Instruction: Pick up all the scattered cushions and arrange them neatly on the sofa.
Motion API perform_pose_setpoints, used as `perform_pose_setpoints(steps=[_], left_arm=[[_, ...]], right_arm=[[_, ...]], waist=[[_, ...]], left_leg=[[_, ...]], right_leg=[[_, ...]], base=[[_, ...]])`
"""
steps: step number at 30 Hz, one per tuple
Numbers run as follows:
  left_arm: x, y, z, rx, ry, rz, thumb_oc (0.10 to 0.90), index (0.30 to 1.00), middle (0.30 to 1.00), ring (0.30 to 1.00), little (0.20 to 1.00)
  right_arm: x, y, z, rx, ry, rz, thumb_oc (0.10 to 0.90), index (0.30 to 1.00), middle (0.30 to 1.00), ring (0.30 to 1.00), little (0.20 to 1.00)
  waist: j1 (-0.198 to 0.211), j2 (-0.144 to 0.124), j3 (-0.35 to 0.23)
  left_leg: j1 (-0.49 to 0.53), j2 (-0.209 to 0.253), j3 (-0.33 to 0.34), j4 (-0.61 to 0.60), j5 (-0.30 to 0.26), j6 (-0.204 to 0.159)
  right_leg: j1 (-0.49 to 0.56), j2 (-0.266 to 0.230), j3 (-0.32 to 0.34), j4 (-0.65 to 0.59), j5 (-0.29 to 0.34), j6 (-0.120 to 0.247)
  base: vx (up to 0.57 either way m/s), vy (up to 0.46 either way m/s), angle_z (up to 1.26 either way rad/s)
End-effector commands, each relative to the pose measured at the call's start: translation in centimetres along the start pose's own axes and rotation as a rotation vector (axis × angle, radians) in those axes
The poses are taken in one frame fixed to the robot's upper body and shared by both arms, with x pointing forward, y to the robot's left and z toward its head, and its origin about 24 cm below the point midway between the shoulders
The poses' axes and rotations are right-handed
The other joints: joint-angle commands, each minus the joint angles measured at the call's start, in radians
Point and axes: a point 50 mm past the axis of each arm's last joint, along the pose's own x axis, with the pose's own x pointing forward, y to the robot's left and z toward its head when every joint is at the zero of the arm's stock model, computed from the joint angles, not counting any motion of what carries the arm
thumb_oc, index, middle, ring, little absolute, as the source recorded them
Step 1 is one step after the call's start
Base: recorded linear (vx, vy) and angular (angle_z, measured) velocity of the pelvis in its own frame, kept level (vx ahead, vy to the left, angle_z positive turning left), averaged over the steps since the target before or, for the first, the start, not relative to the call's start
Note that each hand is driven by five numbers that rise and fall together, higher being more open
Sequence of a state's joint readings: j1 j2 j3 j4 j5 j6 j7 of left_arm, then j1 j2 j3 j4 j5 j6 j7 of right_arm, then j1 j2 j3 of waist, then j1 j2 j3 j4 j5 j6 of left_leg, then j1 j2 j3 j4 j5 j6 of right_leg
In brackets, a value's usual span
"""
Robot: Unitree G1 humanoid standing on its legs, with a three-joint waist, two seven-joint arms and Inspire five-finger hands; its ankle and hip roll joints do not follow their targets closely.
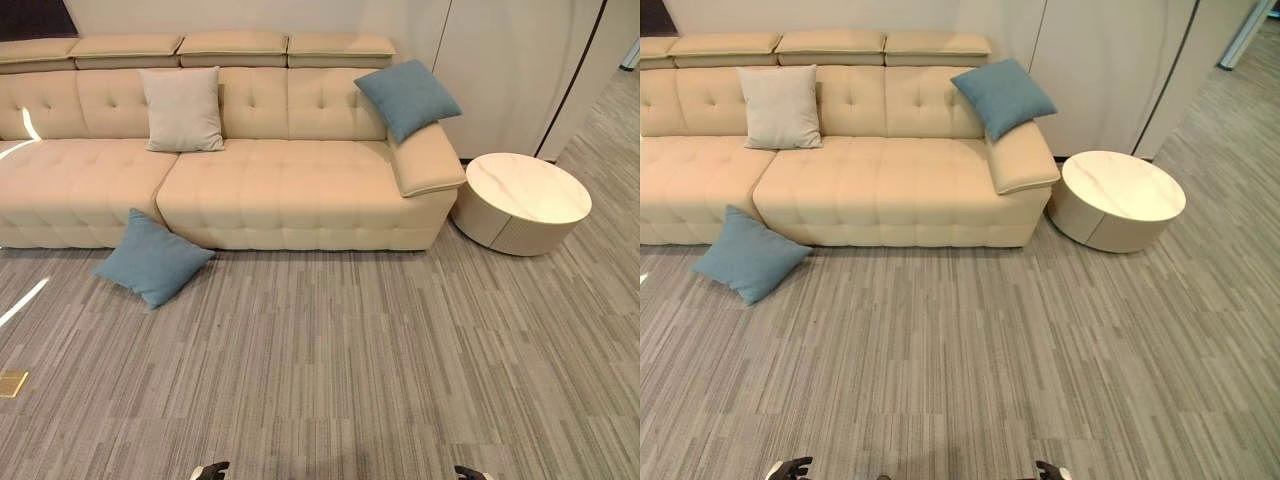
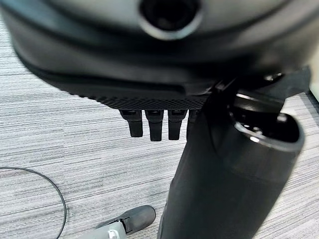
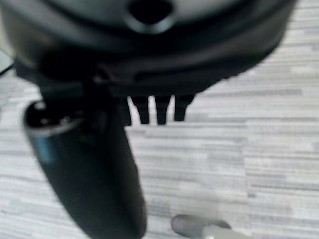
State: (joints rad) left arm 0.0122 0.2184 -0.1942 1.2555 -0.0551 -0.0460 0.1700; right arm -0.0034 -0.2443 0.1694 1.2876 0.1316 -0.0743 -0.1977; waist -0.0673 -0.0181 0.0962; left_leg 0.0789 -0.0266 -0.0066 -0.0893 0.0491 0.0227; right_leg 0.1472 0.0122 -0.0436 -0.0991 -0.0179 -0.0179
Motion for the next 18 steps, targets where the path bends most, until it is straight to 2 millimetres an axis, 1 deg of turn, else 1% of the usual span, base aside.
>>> perform_pose_setpoints(steps=[1, 5, 6, 10, 18], left_arm=[[0.32, 0.14, 1.61, 0.051, -0.037, 0.033, 0.8, 0.9, 0.9, 0.9, 0.9], [0.32, 0.14, 1.61, 0.051, -0.037, 0.033, 0.8, 0.9, 0.9, 0.9, 0.9], [0.36, 0.14, 1.93, 0.044, -0.045, 0.031, 0.8, 0.9, 0.9, 0.9, 0.9], [0.35, 0.02, 1.77, 0.055, -0.036, 0.023, 0.8, 0.9, 0.9, 0.9, 0.9], [0.36, -0.21, 2.15, 0.063, -0.048, 0.012, 0.8, 0.9, 0.9, 0.9, 0.9]], right_arm=[[0.33, -0.96, 1.26, -0.034, -0.032, -0.041, 0.8, 0.9, 0.9, 0.9, 0.9], [0.33, -0.96, 1.26, -0.034, -0.032, -0.041, 0.8, 0.9, 0.9, 0.9, 0.9], [0.31, -0.94, 1.16, -0.038, -0.032, -0.041, 0.8, 0.9, 0.9, 0.9, 0.9], [0.29, -0.94, 0.87, -0.057, -0.021, -0.038, 0.8, 0.9, 0.9, 0.9, 0.9], [0.32, -1.11, 1.05, -0.07, -0.028, -0.044, 0.8, 0.9, 0.9, 0.9, 0.9]], waist=[[0.017, -0.007, -0.013], [0.017, -0.007, -0.013], [0.017, -0.008, -0.01], [0.018, -0.009, -0.007], [0.017, -0.009, 0.007]], left_leg=[[0.017, 0.015, 0.019, 0.002, -0.076, -0.039], [0.017, 0.015, 0.019, 0.002, -0.076, -0.039], [0.016, 0.017, 0.017, 0.002, -0.073, -0.04], [0.017, 0.023, 0.011, 0.002, -0.069, -0.044], [0.001, 0.032, -0.006, 0.005, -0.054, -0.054]], right_leg=[[-0.03, -0.02, 0.0, 0.026, -0.032, 0.082], [-0.03, -0.02, 0.0, 0.026, -0.032, 0.082], [-0.033, -0.017, -0.002, 0.031, -0.036, 0.079], [-0.034, -0.012, -0.005, 0.034, -0.042, 0.074], [-0.051, -0.003, -0.018, 0.049, -0.052, 0.06]], base=[[0.0, -0.007, 0.05], [0.0, -0.011, 0.02], [0.0, -0.077, -0.01], [0.0, -0.05, 0.05], [-0.02, -0.043, 0.11]])
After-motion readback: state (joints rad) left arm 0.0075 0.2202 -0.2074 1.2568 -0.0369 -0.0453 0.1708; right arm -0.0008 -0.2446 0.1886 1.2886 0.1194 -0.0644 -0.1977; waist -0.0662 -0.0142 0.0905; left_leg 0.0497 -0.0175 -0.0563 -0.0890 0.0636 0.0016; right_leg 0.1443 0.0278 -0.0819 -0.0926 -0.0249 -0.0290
